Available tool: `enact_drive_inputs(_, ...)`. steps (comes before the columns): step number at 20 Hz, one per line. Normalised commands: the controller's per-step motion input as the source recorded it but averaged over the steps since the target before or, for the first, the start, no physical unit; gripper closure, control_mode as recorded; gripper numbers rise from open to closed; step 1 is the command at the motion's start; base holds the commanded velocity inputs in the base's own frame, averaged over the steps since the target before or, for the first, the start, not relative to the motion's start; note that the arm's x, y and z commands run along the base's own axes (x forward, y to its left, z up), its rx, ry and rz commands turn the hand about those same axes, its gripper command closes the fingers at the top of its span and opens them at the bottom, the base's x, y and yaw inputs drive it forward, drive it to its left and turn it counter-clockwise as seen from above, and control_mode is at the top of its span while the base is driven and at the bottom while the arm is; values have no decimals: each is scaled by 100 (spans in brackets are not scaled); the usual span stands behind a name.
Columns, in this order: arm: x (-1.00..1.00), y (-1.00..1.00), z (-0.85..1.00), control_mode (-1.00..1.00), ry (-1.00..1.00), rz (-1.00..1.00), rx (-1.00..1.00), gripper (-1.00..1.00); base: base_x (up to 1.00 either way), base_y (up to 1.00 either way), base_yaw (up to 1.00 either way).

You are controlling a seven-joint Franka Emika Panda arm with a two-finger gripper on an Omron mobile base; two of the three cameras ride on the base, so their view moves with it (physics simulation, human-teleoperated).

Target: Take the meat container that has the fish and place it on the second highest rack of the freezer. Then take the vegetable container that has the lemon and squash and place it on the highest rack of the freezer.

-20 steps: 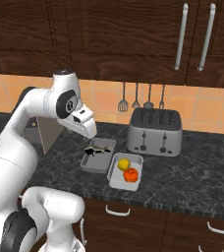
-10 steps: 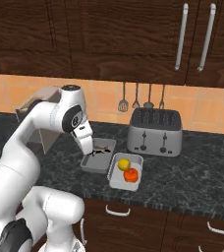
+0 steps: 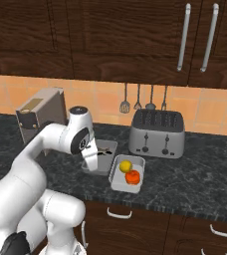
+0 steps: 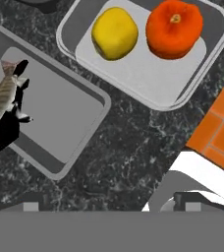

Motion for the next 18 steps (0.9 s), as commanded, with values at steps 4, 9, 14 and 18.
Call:
enact_drive_inputs(4,23,-6,-44,-100,0,0,4,-100,0,0,0)
enact_drive_inputs(9,29,0,-35,-100,0,-5,0,-100,0,0,0)
enact_drive_inputs(14,24,-3,-29,-100,4,-15,0,-100,0,0,0)
enact_drive_inputs(18,27,-7,-31,-100,12,-19,0,-100,0,0,0)
